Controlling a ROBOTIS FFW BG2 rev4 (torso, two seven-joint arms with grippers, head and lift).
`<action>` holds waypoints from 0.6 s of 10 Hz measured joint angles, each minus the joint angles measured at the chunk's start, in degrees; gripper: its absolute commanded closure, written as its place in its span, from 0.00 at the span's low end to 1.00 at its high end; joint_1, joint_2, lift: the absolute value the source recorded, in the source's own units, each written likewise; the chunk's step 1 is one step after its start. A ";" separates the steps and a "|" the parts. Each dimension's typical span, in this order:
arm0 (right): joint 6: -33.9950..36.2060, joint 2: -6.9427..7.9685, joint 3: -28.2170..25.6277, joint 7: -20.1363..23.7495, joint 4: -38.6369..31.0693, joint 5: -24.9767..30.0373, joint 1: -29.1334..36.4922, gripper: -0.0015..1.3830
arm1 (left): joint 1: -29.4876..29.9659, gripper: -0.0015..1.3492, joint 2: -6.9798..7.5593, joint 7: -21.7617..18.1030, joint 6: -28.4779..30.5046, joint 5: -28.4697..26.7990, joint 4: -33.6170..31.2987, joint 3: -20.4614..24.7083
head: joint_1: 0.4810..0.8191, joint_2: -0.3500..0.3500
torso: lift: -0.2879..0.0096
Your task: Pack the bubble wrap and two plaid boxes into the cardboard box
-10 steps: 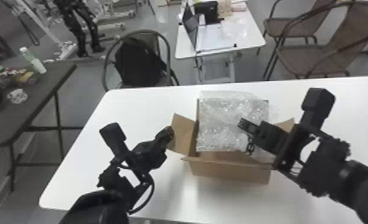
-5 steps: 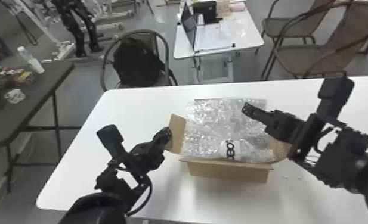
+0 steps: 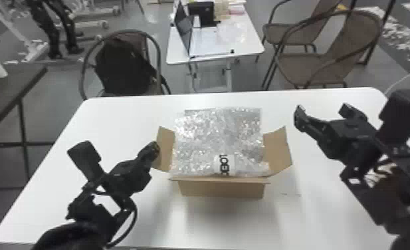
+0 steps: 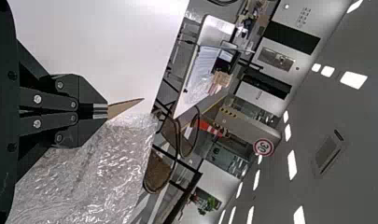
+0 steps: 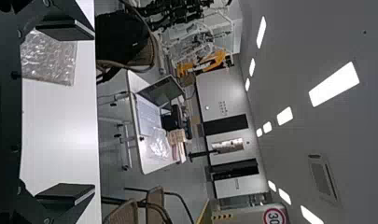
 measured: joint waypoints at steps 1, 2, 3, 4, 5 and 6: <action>-3.75 0.20 -0.83 -0.31 -0.15 1.46 4.00 0.10 | 0.35 0.90 0.00 0.04 -0.41 0.22 -0.01 0.30 | 0.63 0.65 | 0.60; -7.46 0.35 -1.33 -1.75 -0.69 3.04 8.05 0.10 | 0.64 0.90 0.00 0.04 -0.78 0.42 -0.02 0.50 | 0.63 0.64 | 0.60; -11.58 0.41 -1.48 -3.51 -1.19 4.70 11.80 0.10 | 0.88 0.90 0.00 0.03 -1.01 0.61 -0.06 0.64 | 0.63 0.62 | 0.60; -17.23 0.51 -1.51 -5.75 -1.10 6.50 15.77 0.10 | 1.18 0.90 0.00 0.02 -1.35 0.90 -0.10 0.87 | 0.63 0.61 | 0.60; -22.08 0.59 -1.69 -8.73 -0.20 7.21 19.49 0.10 | 1.56 0.90 0.00 0.04 -1.72 1.30 -0.10 1.18 | 0.63 0.59 | 0.60; -24.69 0.67 -2.30 -9.79 0.78 7.04 21.99 0.11 | 1.79 0.90 0.00 0.01 -2.00 1.60 -0.15 1.36 | 0.63 0.57 | 0.60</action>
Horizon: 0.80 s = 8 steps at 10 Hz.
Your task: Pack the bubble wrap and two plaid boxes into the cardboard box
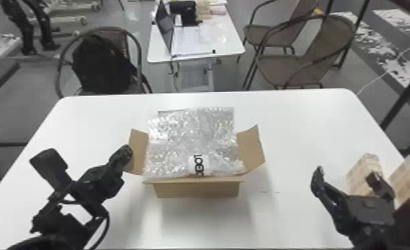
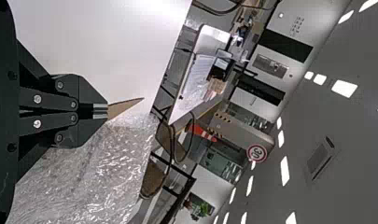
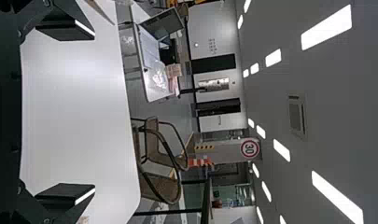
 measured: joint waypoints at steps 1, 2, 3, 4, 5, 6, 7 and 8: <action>-2.33 0.22 -0.95 -0.97 1.53 -0.70 2.52 0.10 | 0.22 0.90 0.00 0.00 -0.32 0.25 -0.10 0.17 | 0.63 0.56 | 0.60; -3.61 0.47 -1.95 -2.60 2.73 -1.01 4.17 0.10 | 0.51 0.90 0.00 0.03 -0.60 0.44 -0.13 0.36 | 0.63 0.53 | 0.60; -4.10 0.86 -3.52 -2.96 3.76 -0.86 4.76 0.10 | 0.73 0.90 0.00 0.04 -0.73 0.54 -0.13 0.52 | 0.63 0.51 | 0.60; -4.30 1.32 -5.19 -2.93 4.79 -0.39 4.76 0.10 | 0.74 0.90 0.00 0.04 -0.74 0.56 -0.13 0.52 | 0.63 0.47 | 0.60; -4.42 1.75 -6.78 -2.91 6.34 0.00 4.26 0.10 | 0.69 0.90 0.00 0.03 -0.74 0.59 -0.13 0.43 | 0.63 0.45 | 0.60; -4.45 1.92 -8.09 -2.62 8.41 -0.63 3.20 0.11 | 0.69 0.90 0.00 0.06 -0.74 0.64 -0.13 0.39 | 0.63 0.42 | 0.60; -4.45 1.94 -9.08 -1.95 10.06 -1.57 2.23 0.11 | 0.71 0.90 0.00 0.06 -0.73 0.67 -0.13 0.39 | 0.63 0.40 | 0.60; -4.39 1.95 -10.43 -0.48 11.85 -2.28 0.92 0.11 | 0.73 0.90 0.00 0.05 -0.73 0.68 -0.13 0.42 | 0.63 0.39 | 0.60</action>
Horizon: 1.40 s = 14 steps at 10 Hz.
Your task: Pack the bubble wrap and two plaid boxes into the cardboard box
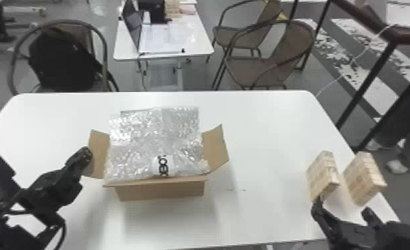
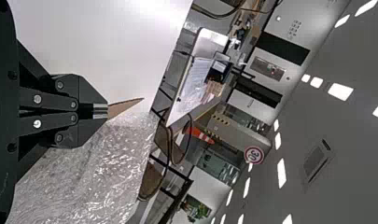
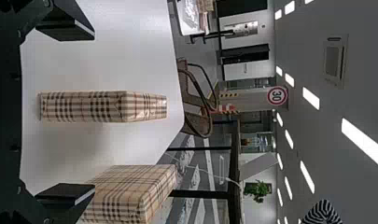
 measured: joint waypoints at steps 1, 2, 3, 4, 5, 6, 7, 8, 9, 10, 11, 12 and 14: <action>0.34 0.00 -1.14 1.65 1.48 -0.29 -1.46 0.11 | 0.01 0.90 0.00 -0.01 0.00 0.03 0.00 0.02 | 0.63 0.38 | 0.60; 0.75 0.00 -1.74 2.58 2.64 -0.27 -2.79 0.11 | 0.00 0.90 0.00 0.01 0.00 0.05 0.00 0.00 | 0.63 0.37 | 0.60; 0.99 0.00 -2.02 3.30 3.99 -0.19 -4.16 0.11 | -0.04 0.90 0.00 -0.02 0.00 0.08 0.00 -0.05 | 0.63 0.37 | 0.60; 1.06 0.00 -2.33 4.37 5.64 -0.19 -5.56 0.11 | -0.03 0.90 0.00 -0.02 0.00 0.12 0.00 -0.06 | 0.63 0.37 | 0.60; 1.05 -0.01 -2.88 6.33 7.67 -0.10 -7.36 0.11 | -0.01 0.90 0.00 -0.03 0.00 0.19 0.00 -0.07 | 0.63 0.37 | 0.60; 1.03 -0.06 -3.28 7.42 9.54 0.31 -9.21 0.11 | -0.02 0.90 0.00 -0.07 0.00 0.26 0.00 -0.10 | 0.63 0.37 | 0.60; 0.92 -0.12 -3.43 8.03 11.06 0.69 -10.74 0.11 | -0.04 0.90 0.00 -0.08 0.00 0.33 0.00 -0.13 | 0.63 0.37 | 0.60; 0.66 -0.26 -3.46 8.54 12.52 0.90 -12.05 0.20 | -0.03 0.90 0.00 -0.08 -0.03 0.39 0.00 -0.13 | 0.63 0.37 | 0.60; 0.55 -0.34 -3.47 8.76 13.34 0.98 -12.86 0.46 | -0.01 0.90 0.00 -0.08 -0.07 0.42 0.00 -0.14 | 0.63 0.37 | 0.60; 0.54 -0.35 -3.47 8.80 13.68 1.02 -13.24 0.62 | 0.00 0.90 0.00 -0.08 -0.09 0.47 0.00 -0.15 | 0.63 0.37 | 0.60; 0.54 -0.35 -3.47 8.75 13.84 0.99 -13.34 0.64 | 0.01 0.90 0.00 -0.08 -0.14 0.50 0.00 -0.16 | 0.63 0.37 | 0.60; 0.54 -0.34 -3.47 8.74 13.89 0.80 -13.28 0.64 | 0.01 0.90 0.00 -0.08 -0.17 0.50 0.00 -0.22 | 0.63 0.37 | 0.60; 0.54 0.15 -3.28 8.82 13.38 0.50 -12.60 0.64 | -0.01 0.90 0.00 -0.09 -0.17 0.50 0.00 -0.31 | 0.63 0.37 | 0.60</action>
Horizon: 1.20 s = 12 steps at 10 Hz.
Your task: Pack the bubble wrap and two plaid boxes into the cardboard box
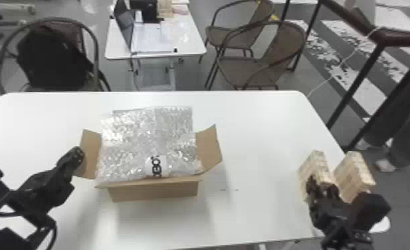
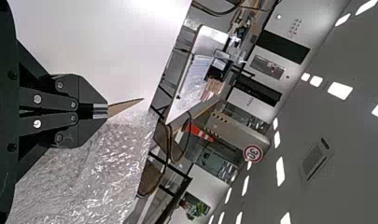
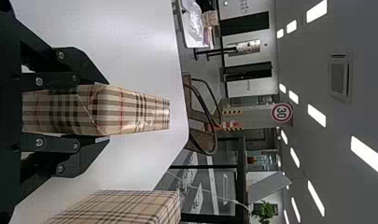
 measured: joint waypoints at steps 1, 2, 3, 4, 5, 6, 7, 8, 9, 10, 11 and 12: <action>0.00 0.58 0.05 -0.01 -0.33 0.08 0.46 0.64 | 0.00 0.90 0.00 0.01 0.00 0.00 0.00 -0.01 | 0.63 0.38 | 0.60; 0.00 0.96 0.07 -0.01 -0.42 0.19 0.68 0.65 | 0.00 0.90 0.00 0.00 0.00 0.00 0.00 -0.02 | 0.63 0.38 | 0.60; 0.00 1.11 0.07 -0.03 -0.57 0.26 0.73 0.74 | -0.03 0.90 0.00 0.00 0.00 0.00 0.00 -0.03 | 0.63 0.38 | 0.60; 0.03 1.20 0.08 -0.08 -0.76 0.38 0.75 0.78 | -0.12 0.90 0.00 0.00 0.00 -0.03 0.02 -0.09 | 0.63 0.38 | 0.60; 0.08 1.30 0.08 -0.09 -0.87 0.45 0.75 0.78 | -0.17 0.90 0.00 0.01 0.00 -0.08 0.13 -0.13 | 0.63 0.38 | 0.60; 0.09 1.38 0.08 -0.09 -1.09 0.46 0.76 0.78 | -0.21 0.90 0.00 0.01 0.00 -0.10 0.17 -0.17 | 0.63 0.38 | 0.60; 0.09 1.47 0.28 -0.06 -2.26 0.67 0.96 0.78 | -0.25 0.90 0.00 0.01 0.00 -0.15 0.18 -0.23 | 0.63 0.39 | 0.60; 0.38 1.50 1.01 0.02 -4.59 0.88 1.33 0.78 | -0.31 0.90 0.00 0.01 0.00 -0.20 0.21 -0.27 | 0.63 0.40 | 0.60; 2.20 1.45 2.35 1.29 -8.77 0.78 1.43 0.78 | -0.34 0.90 0.00 0.01 0.04 -0.30 0.26 -0.33 | 0.63 0.42 | 0.60; 5.59 1.22 3.53 3.76 -12.80 0.39 0.67 0.78 | -0.38 0.90 0.00 0.01 0.08 -0.34 0.31 -0.37 | 0.63 0.46 | 0.60; 12.56 0.53 4.99 7.94 -18.08 -0.13 -1.50 0.78 | -0.51 0.90 0.00 0.01 0.13 -0.38 0.38 -0.46 | 0.63 0.52 | 0.60; 19.43 -0.58 6.34 11.89 -22.29 -0.40 -4.47 0.78 | -0.64 0.90 0.00 0.01 0.17 -0.44 0.46 -0.59 | 0.63 0.57 | 0.60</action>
